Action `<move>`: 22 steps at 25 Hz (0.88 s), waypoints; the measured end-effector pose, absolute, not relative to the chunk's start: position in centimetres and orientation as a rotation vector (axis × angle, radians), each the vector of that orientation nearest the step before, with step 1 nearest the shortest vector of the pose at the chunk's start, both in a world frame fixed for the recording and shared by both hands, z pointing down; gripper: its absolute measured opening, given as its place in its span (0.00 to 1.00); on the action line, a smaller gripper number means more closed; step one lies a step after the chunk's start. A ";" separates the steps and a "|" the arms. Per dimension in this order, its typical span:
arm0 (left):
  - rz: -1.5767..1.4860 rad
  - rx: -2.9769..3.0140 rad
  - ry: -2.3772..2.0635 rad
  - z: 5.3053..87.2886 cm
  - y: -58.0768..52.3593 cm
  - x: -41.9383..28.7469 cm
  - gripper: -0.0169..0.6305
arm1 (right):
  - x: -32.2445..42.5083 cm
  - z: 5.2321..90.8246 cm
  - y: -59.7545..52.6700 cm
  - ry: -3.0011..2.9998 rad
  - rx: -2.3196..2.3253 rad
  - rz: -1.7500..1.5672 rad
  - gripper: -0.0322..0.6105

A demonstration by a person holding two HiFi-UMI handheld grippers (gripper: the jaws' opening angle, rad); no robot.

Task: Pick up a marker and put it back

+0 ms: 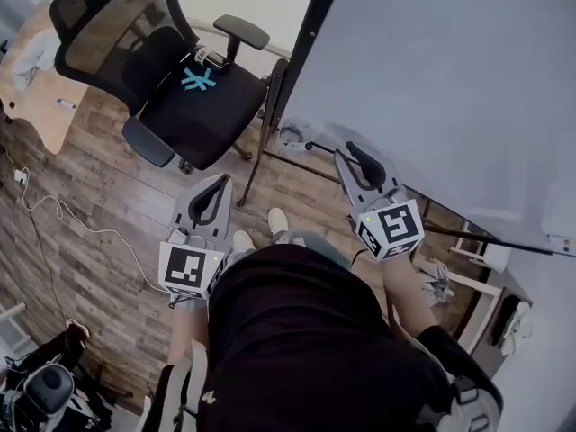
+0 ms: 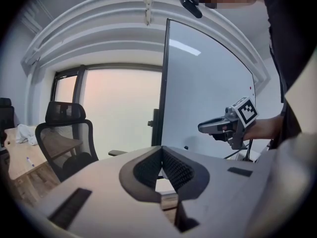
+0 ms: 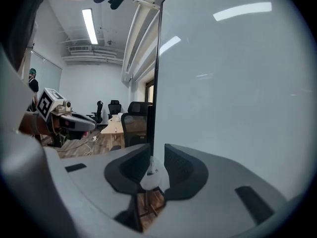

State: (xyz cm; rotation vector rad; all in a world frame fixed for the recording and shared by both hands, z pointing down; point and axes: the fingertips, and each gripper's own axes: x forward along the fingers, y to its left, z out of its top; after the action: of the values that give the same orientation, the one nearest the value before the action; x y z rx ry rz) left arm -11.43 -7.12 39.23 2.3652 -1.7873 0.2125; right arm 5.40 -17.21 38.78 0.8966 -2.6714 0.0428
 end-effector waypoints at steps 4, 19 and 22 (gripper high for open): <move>0.203 2.447 -1.715 38.8 -7.8 -9.3 0.04 | 8.1 38.3 -16.2 -2.653 0.990 0.051 0.19; 0.231 2.622 -1.448 38.5 -10.5 -3.4 0.03 | 14.1 38.2 -13.2 -2.570 1.206 0.097 0.14; 0.231 2.653 -1.409 38.6 -10.6 -2.5 0.03 | 14.6 38.5 -12.5 -2.558 1.228 0.106 0.13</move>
State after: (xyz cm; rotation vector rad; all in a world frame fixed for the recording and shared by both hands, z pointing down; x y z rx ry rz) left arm -2.48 -10.62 38.55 2.6528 -1.4086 0.2315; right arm 14.63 -12.53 38.48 1.2276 -2.5580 0.1064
